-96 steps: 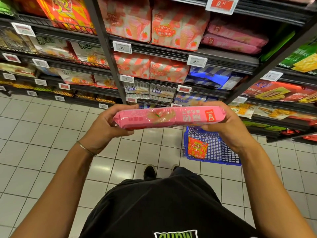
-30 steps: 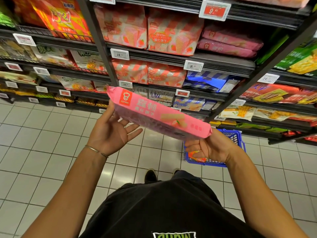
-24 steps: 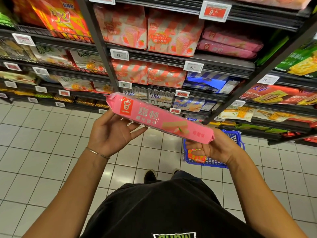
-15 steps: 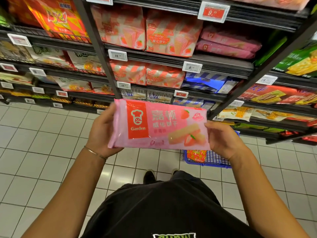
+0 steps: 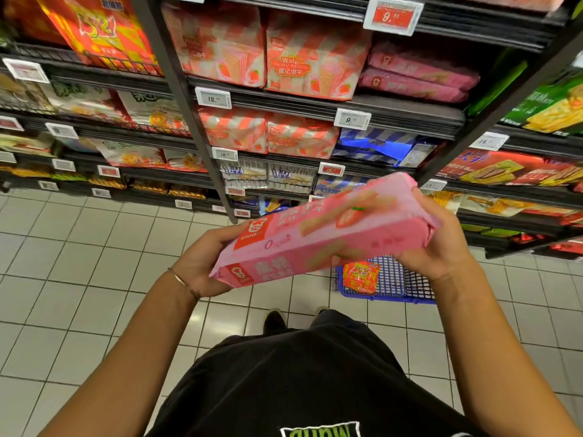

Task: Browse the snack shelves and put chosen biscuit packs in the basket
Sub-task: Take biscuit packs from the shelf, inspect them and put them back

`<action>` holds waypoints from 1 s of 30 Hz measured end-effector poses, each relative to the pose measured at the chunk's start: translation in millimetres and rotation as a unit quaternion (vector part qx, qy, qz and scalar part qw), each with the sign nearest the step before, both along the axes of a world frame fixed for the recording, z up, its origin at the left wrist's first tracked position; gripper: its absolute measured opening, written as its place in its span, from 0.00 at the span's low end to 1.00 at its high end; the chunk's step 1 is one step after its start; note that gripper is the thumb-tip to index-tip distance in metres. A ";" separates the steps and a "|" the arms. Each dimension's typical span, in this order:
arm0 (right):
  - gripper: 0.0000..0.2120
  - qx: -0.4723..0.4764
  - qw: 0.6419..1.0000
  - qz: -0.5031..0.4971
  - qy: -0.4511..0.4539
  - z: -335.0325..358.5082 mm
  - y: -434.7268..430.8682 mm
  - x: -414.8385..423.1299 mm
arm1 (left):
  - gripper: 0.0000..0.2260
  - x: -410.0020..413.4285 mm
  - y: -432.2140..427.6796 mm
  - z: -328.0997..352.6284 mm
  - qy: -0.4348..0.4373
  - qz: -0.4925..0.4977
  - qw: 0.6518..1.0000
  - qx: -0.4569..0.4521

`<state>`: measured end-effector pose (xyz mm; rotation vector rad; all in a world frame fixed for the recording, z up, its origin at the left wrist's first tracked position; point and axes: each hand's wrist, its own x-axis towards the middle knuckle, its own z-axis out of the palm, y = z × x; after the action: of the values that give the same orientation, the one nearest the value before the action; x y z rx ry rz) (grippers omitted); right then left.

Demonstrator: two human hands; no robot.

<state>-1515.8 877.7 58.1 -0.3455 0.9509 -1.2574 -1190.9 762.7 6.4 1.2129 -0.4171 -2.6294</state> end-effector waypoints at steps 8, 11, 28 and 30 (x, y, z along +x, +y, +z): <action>0.14 0.001 0.990 0.007 0.144 27.7 -19.6 4.3 | 0.33 6.2 11.4 -26.6 0.137 -0.047 0.988 0.047; 0.14 -0.006 0.991 0.001 0.132 30.2 -19.7 9.0 | 0.43 3.9 11.7 -26.5 0.141 -0.065 0.987 0.047; 0.21 0.019 0.996 -0.061 0.068 29.7 -26.9 10.3 | 0.27 -1.2 -15.7 -0.4 0.071 0.001 0.997 0.038; 0.23 0.018 0.997 -0.074 0.027 28.9 -27.4 7.5 | 0.23 -4.3 -19.7 2.4 0.041 0.011 0.998 -0.037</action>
<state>-1508.3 850.3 87.0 -0.2851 1.0589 -1.3688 -1195.1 743.0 8.8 1.0766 -0.4807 -2.6101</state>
